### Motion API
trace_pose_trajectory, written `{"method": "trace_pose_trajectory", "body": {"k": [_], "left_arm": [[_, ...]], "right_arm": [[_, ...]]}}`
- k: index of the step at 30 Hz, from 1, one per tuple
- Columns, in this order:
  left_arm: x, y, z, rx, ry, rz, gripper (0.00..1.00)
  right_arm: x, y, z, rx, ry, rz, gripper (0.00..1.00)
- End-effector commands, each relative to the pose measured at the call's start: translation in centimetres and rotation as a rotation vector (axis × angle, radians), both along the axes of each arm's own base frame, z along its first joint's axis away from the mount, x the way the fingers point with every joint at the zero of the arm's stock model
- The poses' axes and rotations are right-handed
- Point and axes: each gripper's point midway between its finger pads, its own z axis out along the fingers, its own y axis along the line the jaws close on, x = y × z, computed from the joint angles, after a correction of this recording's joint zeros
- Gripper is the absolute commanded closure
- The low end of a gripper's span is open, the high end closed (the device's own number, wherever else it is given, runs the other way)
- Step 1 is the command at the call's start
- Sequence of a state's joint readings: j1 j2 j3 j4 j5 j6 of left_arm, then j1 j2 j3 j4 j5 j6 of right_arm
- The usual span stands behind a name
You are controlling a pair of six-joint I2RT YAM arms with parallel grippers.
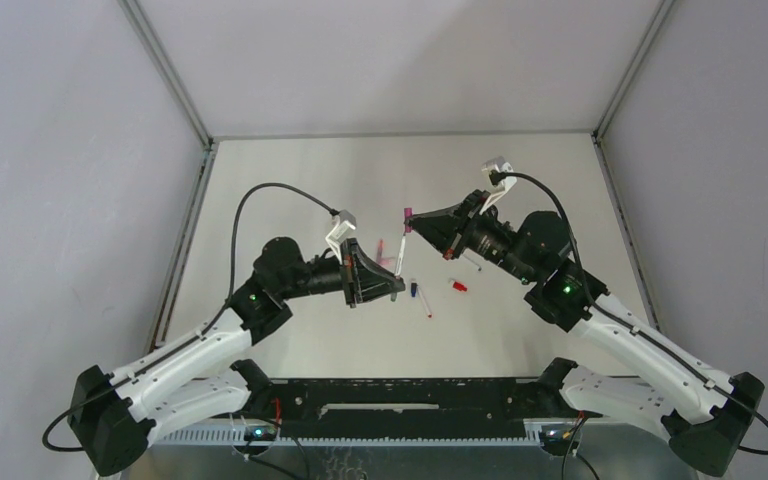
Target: Insert the pens into the pen caps
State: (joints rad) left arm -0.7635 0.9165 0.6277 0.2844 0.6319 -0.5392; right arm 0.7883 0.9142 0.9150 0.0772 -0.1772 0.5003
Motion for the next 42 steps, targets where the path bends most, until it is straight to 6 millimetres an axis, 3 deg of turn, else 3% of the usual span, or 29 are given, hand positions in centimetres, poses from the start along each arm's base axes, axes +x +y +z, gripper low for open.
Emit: {"method": "trace_pose_trajectory", "body": {"k": [1, 31, 42], "left_arm": [[-0.1, -0.1, 0.6, -0.030, -0.006, -0.010, 1.00], [-0.5, -0.3, -0.2, -0.034, 0.009, -0.035, 1.00], [-0.4, -0.1, 0.1, -0.040, -0.001, -0.024, 1.00]], "right_arm": [[-0.6, 0.2, 1.2, 0.026, -0.045, 0.023, 1.00], [-0.2, -0.1, 2.0, 0.057, -0.067, -0.015, 1.00], [-0.5, 0.1, 0.5, 0.033, -0.038, -0.004, 1.00]]}}
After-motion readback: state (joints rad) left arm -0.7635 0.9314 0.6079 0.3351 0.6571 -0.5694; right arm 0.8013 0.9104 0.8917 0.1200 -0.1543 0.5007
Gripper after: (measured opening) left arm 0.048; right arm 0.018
